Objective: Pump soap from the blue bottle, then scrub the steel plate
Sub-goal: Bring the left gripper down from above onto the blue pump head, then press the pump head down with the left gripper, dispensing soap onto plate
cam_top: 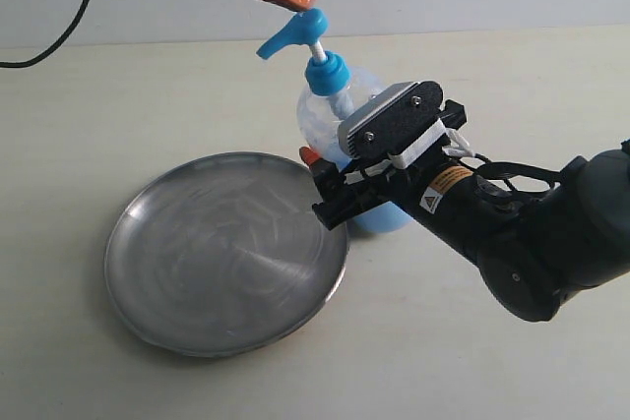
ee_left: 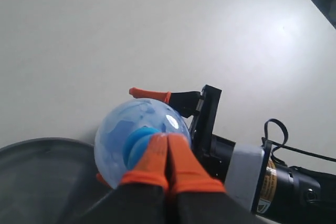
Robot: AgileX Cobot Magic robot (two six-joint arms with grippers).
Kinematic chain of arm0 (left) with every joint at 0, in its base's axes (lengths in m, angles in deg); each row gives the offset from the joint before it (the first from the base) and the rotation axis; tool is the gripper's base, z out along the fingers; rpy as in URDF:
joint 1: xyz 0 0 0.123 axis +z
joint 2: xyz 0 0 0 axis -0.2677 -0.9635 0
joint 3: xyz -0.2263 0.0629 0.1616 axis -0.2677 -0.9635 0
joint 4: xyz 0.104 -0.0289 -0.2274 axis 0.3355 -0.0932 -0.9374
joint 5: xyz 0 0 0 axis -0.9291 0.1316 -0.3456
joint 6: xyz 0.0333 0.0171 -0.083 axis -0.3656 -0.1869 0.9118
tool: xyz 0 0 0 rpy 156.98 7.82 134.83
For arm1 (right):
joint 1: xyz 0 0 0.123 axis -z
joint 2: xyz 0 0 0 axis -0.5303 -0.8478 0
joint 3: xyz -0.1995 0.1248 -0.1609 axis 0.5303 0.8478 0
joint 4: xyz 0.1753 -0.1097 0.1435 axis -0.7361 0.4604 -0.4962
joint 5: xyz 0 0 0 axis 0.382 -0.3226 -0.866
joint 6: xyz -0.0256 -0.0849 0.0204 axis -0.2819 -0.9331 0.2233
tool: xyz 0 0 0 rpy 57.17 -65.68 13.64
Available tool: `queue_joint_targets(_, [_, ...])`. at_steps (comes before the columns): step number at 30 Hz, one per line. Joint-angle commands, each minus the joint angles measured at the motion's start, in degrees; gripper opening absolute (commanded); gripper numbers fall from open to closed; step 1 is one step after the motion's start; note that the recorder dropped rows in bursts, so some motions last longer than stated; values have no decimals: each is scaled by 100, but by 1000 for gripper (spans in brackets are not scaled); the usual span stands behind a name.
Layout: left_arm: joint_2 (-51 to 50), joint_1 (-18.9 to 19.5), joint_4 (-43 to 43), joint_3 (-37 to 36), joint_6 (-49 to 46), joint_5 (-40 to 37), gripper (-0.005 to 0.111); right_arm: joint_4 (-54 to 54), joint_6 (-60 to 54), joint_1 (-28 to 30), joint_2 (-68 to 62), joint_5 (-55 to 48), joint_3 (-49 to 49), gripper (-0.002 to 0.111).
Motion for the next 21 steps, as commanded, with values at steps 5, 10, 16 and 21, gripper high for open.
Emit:
queue_joint_targets(5, [-130,-53,-58,39,-11,52,0,43,-35,-2,127,300,-48,0])
queue_joint_targets(10, [-134,-53,-45,39,-11,-135,0,43,-35,-2,127,300,-48,0])
queue_joint_targets(16, [-134,-53,-45,39,-11,-292,0,53,-42,-2,127,354,-48,0])
queue_joint_targets(21, [-134,-53,88,39,14,-374,0,53,-42,-2,127,354,-48,0])
